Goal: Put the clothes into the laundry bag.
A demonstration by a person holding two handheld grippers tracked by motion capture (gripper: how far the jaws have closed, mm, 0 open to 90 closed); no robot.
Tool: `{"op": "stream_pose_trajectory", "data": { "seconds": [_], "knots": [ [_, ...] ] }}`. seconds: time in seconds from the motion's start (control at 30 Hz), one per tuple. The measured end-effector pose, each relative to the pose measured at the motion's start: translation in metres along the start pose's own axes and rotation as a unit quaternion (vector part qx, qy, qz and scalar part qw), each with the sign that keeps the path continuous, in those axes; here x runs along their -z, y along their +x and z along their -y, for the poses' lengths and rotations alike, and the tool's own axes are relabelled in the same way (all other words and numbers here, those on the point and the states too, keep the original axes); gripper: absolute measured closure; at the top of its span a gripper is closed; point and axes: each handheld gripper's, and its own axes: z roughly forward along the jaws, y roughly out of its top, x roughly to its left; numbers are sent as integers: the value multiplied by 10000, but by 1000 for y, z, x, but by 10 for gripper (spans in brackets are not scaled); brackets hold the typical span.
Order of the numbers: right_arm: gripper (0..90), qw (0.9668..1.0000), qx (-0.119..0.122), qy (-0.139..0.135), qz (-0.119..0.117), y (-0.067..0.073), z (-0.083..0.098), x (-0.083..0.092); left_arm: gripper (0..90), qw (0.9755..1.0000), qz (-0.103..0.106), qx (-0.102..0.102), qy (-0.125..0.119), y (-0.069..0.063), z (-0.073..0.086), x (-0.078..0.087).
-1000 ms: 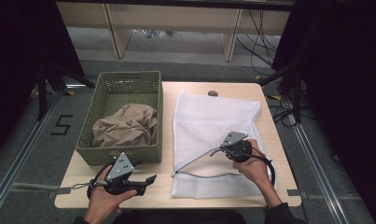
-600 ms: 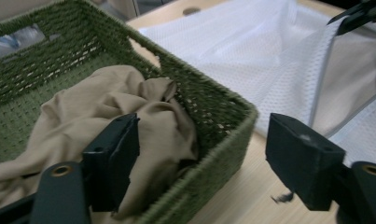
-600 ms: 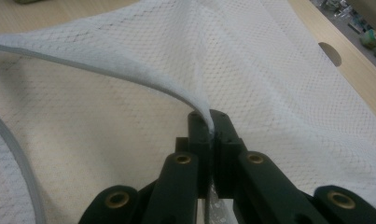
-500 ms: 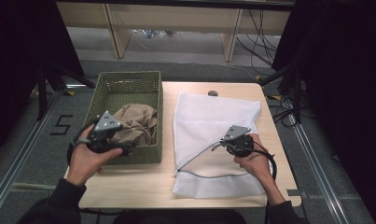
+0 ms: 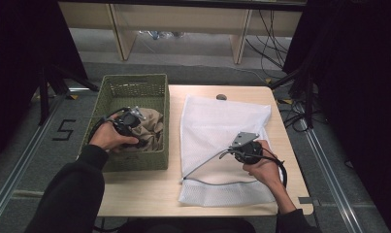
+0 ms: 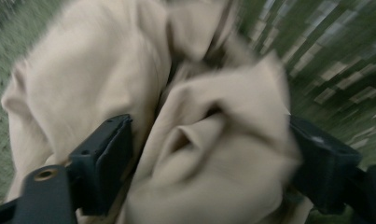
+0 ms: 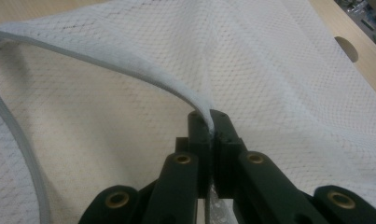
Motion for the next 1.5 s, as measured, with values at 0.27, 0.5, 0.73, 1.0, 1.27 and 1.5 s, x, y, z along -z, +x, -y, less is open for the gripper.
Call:
{"op": "stream_pose_trajectory", "data": {
  "seconds": [0.27,0.5,0.73,1.0,1.27,1.5],
  "knots": [
    [893,10000,-5,-12,49,0,2,-1,775,9785,-1258,1428,-797,28,-10,-8],
    [892,10000,-26,0,-2,1,2,-1,370,9880,-709,1048,-886,28,-3,-5],
    [892,9999,-9,85,-98,3,1,-4,186,9829,-749,1306,-1060,42,11,-7],
    [890,9999,11,121,-117,2,3,-5,84,9899,69,1312,-534,41,5,-44],
    [890,9999,54,109,-114,2,2,-3,1,9883,315,1468,-265,38,6,-74],
    [891,10000,25,59,-60,4,2,-4,445,9826,528,1738,-377,41,12,-64]
  ]
}}
